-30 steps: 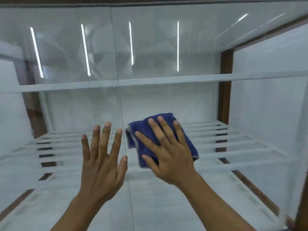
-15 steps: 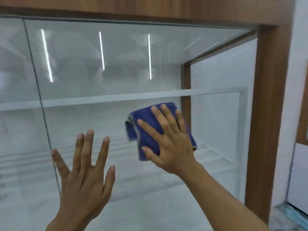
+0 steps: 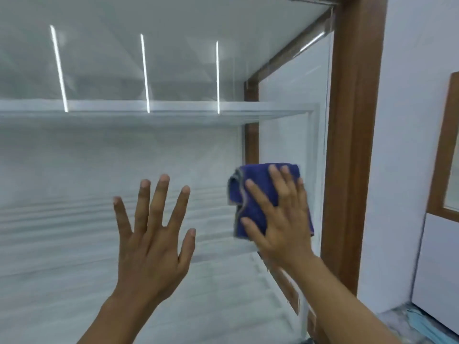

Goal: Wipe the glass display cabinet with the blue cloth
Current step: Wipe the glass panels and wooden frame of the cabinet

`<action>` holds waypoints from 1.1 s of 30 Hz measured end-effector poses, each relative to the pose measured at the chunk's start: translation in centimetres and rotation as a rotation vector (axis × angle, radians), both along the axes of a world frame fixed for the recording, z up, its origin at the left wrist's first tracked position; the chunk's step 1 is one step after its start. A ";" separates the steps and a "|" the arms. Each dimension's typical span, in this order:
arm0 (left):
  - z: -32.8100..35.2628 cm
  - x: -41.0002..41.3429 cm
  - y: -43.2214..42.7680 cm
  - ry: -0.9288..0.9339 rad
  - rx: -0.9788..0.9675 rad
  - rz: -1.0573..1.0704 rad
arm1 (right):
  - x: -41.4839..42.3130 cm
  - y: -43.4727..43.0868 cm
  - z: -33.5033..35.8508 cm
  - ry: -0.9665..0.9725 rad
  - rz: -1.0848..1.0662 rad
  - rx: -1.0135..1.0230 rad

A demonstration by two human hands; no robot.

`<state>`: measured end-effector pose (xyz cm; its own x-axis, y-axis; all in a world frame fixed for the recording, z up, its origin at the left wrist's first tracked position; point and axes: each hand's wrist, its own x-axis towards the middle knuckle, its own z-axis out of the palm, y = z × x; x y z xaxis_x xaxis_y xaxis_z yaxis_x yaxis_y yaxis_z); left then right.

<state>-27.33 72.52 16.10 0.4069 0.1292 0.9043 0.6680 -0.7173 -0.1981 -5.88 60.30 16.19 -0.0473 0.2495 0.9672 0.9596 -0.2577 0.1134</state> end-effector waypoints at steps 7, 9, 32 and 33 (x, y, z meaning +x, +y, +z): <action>-6.9 0.0 0.2 -0.041 0.073 -0.038 | -6.4 3.8 -4.4 0.100 0.051 0.111; -8.2 -0.7 0.7 -0.100 0.056 -0.033 | -7.8 4.6 -5.9 -0.160 0.085 -0.043; -25.5 -3.3 1.8 -0.069 0.079 -0.031 | -9.3 5.2 -24.2 0.033 0.055 -0.022; -26.2 -3.1 1.5 -0.079 0.068 -0.037 | -10.6 5.6 -25.7 -0.078 0.073 -0.123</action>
<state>-30.46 74.01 -10.11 0.3373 0.0522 0.9399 0.6564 -0.7287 -0.1951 -16.52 65.87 -9.56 -0.1429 0.3587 0.9224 0.9623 -0.1674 0.2142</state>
